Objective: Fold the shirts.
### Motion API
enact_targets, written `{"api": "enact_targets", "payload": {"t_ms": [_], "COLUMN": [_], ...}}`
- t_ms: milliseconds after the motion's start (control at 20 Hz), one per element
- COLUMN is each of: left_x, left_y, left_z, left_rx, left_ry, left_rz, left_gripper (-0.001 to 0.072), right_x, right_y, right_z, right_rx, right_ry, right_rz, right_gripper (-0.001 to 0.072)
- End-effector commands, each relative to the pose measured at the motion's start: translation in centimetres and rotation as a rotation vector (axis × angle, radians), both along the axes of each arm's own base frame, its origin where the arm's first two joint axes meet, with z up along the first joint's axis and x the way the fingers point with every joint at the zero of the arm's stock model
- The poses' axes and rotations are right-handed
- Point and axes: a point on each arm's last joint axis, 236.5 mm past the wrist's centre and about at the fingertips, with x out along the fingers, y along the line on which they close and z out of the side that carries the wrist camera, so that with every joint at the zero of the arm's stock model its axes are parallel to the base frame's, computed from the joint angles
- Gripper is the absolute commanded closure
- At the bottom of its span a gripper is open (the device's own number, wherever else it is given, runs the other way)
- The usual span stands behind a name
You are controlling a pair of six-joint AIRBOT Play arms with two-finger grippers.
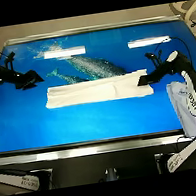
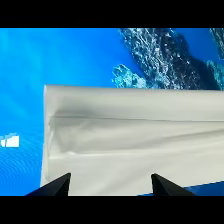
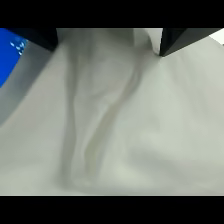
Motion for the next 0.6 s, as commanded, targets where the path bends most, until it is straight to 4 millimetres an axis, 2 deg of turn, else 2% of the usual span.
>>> {"api": "enact_targets", "payload": {"t_ms": [0,100,200,250,300,400,550], "left_x": [-0.5,-0.8,-1.1,-1.0,-0.7,-0.3,-1.8], "left_y": [-2.1,-3.9,-6.4,-8.3,-10.5,-17.2,-27.8], "left_z": [0.5,0.5,0.2,0.0,-0.2,-0.8,-3.0], "left_rx": [0.004,0.004,0.004,0.0,-0.022,-0.118,-0.281], "left_ry": [-0.006,-0.006,-0.008,-0.023,-0.047,-0.086,-0.07], "left_rz": [-0.059,-0.098,-0.148,-0.173,-0.192,-0.236,-0.286], "left_gripper": [0.0099,0.0105,0.0121,0.0354,0.0652,0.068,0.068], "right_x": [-0.1,-0.2,0.0,0.1,0.3,0.1,-2.2], "right_y": [1.5,1.8,2.6,2.9,3.2,3.9,4.9], "right_z": [-2.1,-1.6,0.7,2.4,4.2,8.9,15.8], "right_rx": [0.0,0.017,0.055,0.065,0.073,0.097,0.114], "right_ry": [0.044,0.054,0.02,-0.013,-0.048,-0.122,-0.193], "right_rz": [-0.015,-0.034,-0.018,-0.003,0.003,0.013,0.049], "right_gripper": [0.0092,0.0704,0.0695,0.0695,0.0695,0.0695,0.0695]}}
